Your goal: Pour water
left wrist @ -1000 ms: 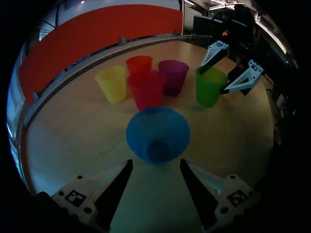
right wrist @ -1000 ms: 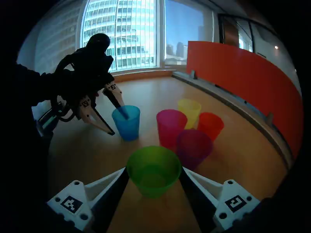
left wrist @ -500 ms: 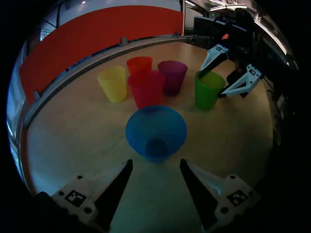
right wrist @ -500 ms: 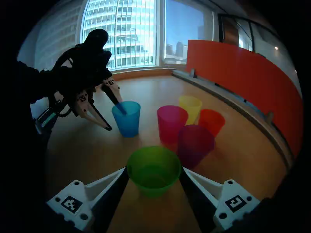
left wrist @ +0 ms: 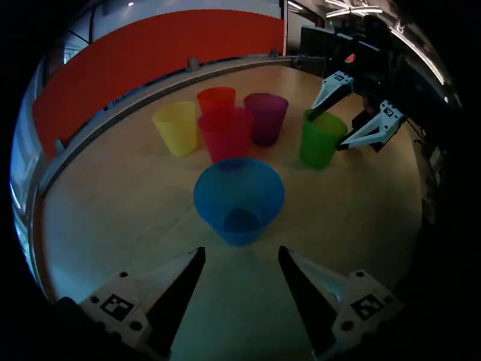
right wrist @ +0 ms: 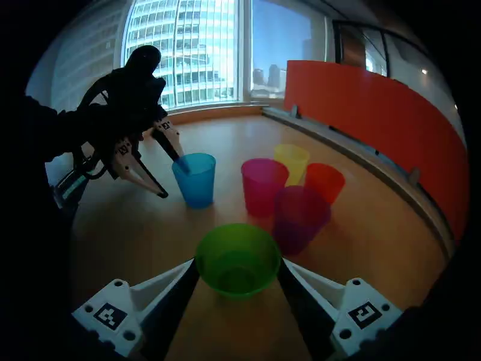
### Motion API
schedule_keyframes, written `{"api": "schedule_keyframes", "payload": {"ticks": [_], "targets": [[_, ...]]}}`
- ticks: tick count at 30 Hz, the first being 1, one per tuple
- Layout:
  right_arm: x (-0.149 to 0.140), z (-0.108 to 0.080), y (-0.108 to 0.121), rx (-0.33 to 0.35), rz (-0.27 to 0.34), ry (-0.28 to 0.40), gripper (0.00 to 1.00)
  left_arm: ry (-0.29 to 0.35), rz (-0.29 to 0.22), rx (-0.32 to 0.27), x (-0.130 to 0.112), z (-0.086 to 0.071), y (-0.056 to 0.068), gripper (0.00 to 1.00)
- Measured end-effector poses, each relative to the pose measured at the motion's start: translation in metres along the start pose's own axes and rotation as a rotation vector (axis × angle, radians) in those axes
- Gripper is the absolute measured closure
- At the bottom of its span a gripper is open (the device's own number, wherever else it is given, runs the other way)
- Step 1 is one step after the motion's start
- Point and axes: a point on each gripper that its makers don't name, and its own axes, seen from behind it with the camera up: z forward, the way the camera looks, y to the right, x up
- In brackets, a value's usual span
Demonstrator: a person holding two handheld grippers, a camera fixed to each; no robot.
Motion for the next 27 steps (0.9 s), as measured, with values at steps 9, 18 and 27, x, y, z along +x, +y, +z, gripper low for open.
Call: {"api": "schedule_keyframes", "payload": {"ticks": [9, 18, 27], "targets": [[-0.003, -0.001, -0.001, -0.009, 0.010, 0.003, 0.04, 0.007, 0.000, 0.005, 0.001, -0.003, 0.002, 0.10], [-0.006, -0.012, 0.001, -0.034, 0.033, 0.000, 0.01, 0.023, -0.013, 0.026, 0.002, -0.009, -0.004, 0.10], [-0.016, -0.040, 0.004, -0.089, 0.049, 0.006, 0.01, 0.055, -0.046, 0.069, 0.001, -0.023, -0.012, 0.10]]}}
